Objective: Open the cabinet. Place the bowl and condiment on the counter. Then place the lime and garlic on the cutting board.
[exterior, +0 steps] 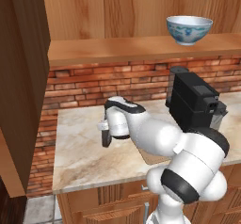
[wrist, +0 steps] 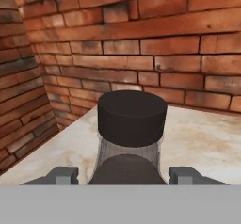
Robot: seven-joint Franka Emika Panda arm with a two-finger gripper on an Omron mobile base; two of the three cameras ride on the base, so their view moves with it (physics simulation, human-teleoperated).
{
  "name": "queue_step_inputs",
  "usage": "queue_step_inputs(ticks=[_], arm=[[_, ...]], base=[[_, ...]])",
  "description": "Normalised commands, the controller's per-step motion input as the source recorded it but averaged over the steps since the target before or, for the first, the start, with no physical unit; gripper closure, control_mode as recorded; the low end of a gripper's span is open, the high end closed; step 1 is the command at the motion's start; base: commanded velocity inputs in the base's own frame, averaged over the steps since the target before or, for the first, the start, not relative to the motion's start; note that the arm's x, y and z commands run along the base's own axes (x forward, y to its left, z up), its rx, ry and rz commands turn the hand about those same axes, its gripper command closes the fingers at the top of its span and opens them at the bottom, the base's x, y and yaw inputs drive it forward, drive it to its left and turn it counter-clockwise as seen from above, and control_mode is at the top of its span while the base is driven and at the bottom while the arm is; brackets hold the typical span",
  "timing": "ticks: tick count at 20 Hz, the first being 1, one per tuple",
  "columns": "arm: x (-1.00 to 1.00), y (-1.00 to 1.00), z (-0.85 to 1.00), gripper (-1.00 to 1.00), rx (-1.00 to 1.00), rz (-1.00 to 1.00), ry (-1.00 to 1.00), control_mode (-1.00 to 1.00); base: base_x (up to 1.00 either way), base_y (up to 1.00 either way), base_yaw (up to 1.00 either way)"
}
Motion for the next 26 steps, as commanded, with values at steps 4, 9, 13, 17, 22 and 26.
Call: queue_step_inputs(ticks=[4, 9, 13, 17, 22, 26], arm=[[0.13, 0.06, -0.25, 1.0, -0.02, 0.0, 0.0, -1.0], [0.17, 0.02, -0.22, 1.0, -0.01, 0.0, 0.0, -1.0], [0.12, 0.0, -0.27, 1.0, -0.01, 0.02, 0.01, -1.0], [0.0, 0.0, -0.36, 1.0, 0.0, 0.03, 0.0, -1.0], [0.0, -0.01, -0.44, 1.0, 0.0, 0.02, 0.0, -1.0], [-0.05, 0.0, -0.44, 1.0, 0.0, 0.01, 0.0, -1.0]], base=[[0.0, 0.0, 0.0], [0.0, 0.0, 0.0], [0.0, 0.0, 0.0], [0.0, 0.0, 0.0], [0.0, 0.0, 0.0], [0.0, 0.0, 0.0]])
